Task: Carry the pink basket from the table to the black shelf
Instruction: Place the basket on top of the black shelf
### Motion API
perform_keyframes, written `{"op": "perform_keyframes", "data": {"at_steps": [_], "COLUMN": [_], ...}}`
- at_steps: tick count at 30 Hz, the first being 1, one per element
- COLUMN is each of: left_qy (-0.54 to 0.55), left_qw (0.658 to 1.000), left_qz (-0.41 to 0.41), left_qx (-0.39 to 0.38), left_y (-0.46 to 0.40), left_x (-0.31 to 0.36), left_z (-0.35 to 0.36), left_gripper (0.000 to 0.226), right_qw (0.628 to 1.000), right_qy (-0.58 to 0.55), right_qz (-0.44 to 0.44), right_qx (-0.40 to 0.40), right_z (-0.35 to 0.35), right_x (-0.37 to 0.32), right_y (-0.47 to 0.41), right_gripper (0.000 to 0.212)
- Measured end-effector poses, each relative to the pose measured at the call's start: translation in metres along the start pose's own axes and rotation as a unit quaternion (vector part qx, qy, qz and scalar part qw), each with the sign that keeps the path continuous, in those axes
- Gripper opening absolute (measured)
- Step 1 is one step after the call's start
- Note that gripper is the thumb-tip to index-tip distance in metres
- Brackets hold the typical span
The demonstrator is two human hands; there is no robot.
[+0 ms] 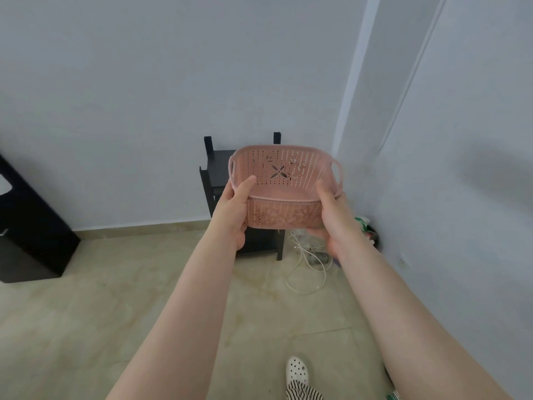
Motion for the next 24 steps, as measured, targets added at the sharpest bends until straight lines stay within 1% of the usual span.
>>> {"op": "perform_keyframes", "data": {"at_steps": [5, 9, 15, 24], "left_qy": [-0.006, 0.006, 0.029, 0.027], "left_qw": [1.0, 0.999, 0.998, 0.996], "left_qz": [0.007, 0.013, 0.022, 0.027], "left_qx": [0.019, 0.035, 0.052, 0.077], "left_y": [-0.066, -0.117, -0.188, -0.261], "left_x": [0.014, 0.029, 0.046, 0.064], "left_z": [0.008, 0.019, 0.032, 0.022], "left_gripper": [0.053, 0.051, 0.048, 0.049], "right_qw": [0.999, 0.998, 0.997, 0.994], "right_qy": [0.026, 0.039, 0.046, 0.046], "right_qz": [0.001, -0.003, -0.001, 0.008], "right_qx": [-0.022, -0.044, -0.067, -0.101], "right_z": [0.021, 0.038, 0.062, 0.106], "right_x": [-0.022, -0.043, -0.069, -0.085], "right_y": [-0.068, -0.122, -0.199, -0.272], "right_gripper": [0.071, 0.068, 0.071, 0.069]}}
Point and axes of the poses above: each hand's wrist, its own y-axis away from the middle knuckle, its own z-axis out of the palm, x = y × z, the point moved 10 cm from there along -y, towards the middle knuckle, and after that the axes turned 3 degrees about -y, right-handed, at the moved point
